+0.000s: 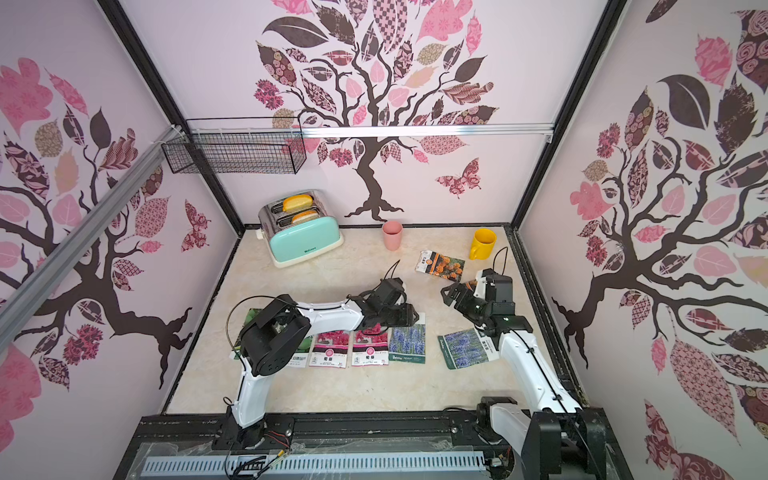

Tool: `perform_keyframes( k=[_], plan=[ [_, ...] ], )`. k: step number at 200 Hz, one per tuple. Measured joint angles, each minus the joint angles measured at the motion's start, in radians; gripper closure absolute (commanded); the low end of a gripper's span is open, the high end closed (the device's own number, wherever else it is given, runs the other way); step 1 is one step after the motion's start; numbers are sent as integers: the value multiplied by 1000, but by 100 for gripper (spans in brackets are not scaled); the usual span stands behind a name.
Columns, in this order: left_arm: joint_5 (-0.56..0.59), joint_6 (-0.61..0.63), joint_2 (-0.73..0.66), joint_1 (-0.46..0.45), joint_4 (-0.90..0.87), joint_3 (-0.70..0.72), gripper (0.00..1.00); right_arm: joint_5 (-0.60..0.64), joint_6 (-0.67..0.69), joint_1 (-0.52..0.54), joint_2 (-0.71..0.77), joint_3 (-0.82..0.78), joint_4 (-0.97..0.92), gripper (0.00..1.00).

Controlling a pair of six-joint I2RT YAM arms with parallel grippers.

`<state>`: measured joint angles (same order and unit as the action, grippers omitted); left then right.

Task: Arrange the seed packets in a row
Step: Place the seed packet at the center of the board, then adjust the seed packet at the center of the board.

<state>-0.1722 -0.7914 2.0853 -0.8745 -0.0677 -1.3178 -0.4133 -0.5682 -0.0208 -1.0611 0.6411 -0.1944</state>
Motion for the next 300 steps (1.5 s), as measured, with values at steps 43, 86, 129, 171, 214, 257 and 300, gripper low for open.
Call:
perform_keyframes(
  k=[43,86,129,171,214,257,300],
  plan=[
    [16,-47,0,-5,13,4,47,0,0,0,0,-1,0,0],
    [23,-72,-2,-10,15,6,47,0,0,0,0,-1,0,0],
    [26,-80,-24,-32,11,31,47,0,0,0,0,-2,-1,0],
    [29,-67,-45,-52,-12,37,44,5,5,0,1,-10,-5,0],
    [-24,24,-54,-51,-26,-22,36,51,-3,-3,23,-17,-18,1],
    [-134,111,-60,-51,0,-69,16,106,-42,-15,17,-121,1,1],
    [-200,177,-96,-51,14,-18,15,152,-51,-15,-66,-169,18,0]
  ],
)
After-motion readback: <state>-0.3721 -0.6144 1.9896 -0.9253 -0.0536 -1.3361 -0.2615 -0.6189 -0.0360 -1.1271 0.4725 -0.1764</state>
